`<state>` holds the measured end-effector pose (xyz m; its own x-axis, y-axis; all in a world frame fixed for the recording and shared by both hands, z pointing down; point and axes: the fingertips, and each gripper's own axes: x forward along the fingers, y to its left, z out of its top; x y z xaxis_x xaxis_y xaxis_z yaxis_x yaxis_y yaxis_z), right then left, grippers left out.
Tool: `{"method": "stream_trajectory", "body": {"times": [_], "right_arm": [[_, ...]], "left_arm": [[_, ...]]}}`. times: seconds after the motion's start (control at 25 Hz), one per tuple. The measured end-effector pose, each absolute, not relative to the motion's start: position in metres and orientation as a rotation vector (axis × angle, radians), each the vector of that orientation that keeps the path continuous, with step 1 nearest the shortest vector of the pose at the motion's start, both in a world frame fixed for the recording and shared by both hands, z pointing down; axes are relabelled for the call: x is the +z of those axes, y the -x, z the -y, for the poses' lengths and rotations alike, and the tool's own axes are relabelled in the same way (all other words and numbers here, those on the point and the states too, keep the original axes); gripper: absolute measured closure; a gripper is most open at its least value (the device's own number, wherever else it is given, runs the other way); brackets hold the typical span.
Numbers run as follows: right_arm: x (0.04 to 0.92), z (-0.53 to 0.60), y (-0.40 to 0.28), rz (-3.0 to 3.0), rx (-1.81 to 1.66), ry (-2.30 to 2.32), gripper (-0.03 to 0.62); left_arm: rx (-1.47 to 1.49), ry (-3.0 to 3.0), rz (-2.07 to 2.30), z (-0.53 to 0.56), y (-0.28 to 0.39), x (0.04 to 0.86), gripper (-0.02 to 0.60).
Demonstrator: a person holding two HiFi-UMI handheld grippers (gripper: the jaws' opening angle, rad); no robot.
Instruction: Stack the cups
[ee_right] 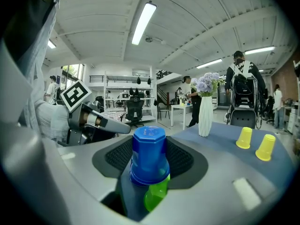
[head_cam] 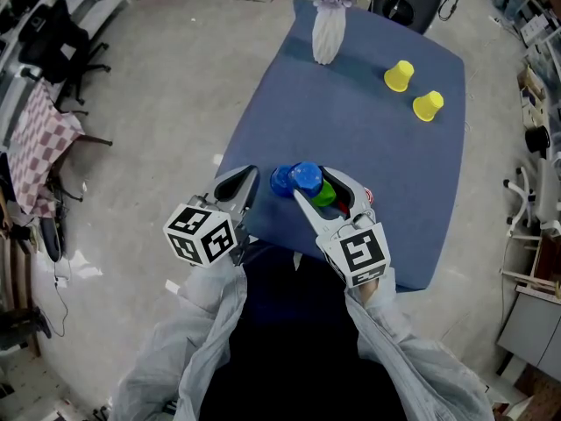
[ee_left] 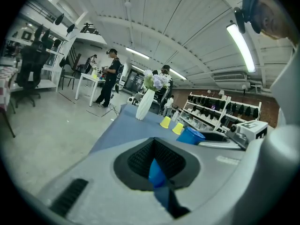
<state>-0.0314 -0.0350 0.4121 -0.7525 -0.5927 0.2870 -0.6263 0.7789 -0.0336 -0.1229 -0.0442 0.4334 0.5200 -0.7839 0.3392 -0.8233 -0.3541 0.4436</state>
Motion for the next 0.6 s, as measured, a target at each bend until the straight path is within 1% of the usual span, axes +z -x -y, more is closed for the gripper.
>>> {"method": "stream_trajectory", "body": {"times": [0.24,0.28,0.36,0.48,0.6], "right_arm": [[0.4144,0.0334,0.0309,2.715,0.187,-0.932,0.351],[0.4157,0.0328,0.0309,2.712,0.191,-0.922,0.331],[0.4187,0.0306,0.03,2.709,0.209,-0.907,0.261],[0.4173,0.0266,0.0267,2.728,0.253,-0.899,0.228],[0.4106,0.026,0.023,2.752,0.293,-0.899,0.209]], "left_arm": [[0.092,-2.194,1.298,0.0446,0.1207,0.4355,0.583],[0.092,-2.194,1.298,0.0451,0.1205,0.4354,0.583],[0.092,-2.195,1.299,0.0458,0.1203,0.4353,0.583],[0.094,-2.197,1.299,0.0466,0.12,0.4351,0.583],[0.101,-2.2,1.294,0.0495,0.1209,0.4354,0.583]]}}
